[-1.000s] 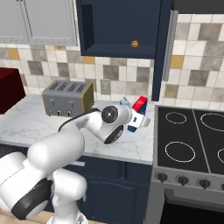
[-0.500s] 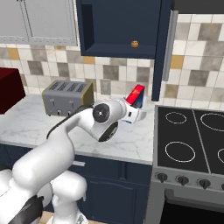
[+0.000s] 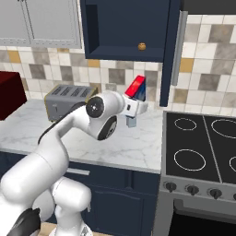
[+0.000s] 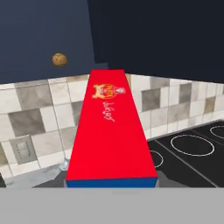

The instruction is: Pick the boxed food and boxed food from the counter and place them in the cabinets closest to them.

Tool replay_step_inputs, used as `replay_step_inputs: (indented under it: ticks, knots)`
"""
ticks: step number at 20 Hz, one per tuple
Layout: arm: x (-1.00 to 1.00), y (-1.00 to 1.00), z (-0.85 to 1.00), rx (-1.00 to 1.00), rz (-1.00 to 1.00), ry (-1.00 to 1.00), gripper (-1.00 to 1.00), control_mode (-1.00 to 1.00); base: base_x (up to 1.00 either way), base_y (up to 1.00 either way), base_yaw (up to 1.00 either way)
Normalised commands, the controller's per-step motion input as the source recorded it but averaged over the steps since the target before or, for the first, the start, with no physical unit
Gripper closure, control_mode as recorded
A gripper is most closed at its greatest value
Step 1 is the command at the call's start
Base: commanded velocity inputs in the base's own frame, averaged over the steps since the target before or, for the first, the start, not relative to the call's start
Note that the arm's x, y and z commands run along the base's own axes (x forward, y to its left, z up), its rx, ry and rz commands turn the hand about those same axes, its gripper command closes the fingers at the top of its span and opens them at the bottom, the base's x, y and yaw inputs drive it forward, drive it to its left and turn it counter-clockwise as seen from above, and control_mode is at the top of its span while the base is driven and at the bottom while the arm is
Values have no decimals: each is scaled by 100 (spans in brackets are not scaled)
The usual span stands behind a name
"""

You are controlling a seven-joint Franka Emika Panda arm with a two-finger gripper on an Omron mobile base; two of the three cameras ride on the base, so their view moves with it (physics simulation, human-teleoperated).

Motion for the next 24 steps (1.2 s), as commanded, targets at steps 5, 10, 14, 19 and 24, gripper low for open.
replay_step_inputs:
  ticks: [5, 10, 14, 19, 24]
  knots:
    - [-5, 4, 46, -4, 10, 10, 100, -100, 0, 0, 0]
    - [-8, 0, 37, -1, 13, 13, 100, -100, 0, 0, 0]
    - [-30, 4, 26, -5, 15, 12, 100, -100, 0, 0, 0]
    - [-36, 5, 25, -9, 10, 14, 100, -100, 0, 0, 0]
    - [-37, 1, 29, -8, 2, 10, 100, -100, 0, 0, 0]
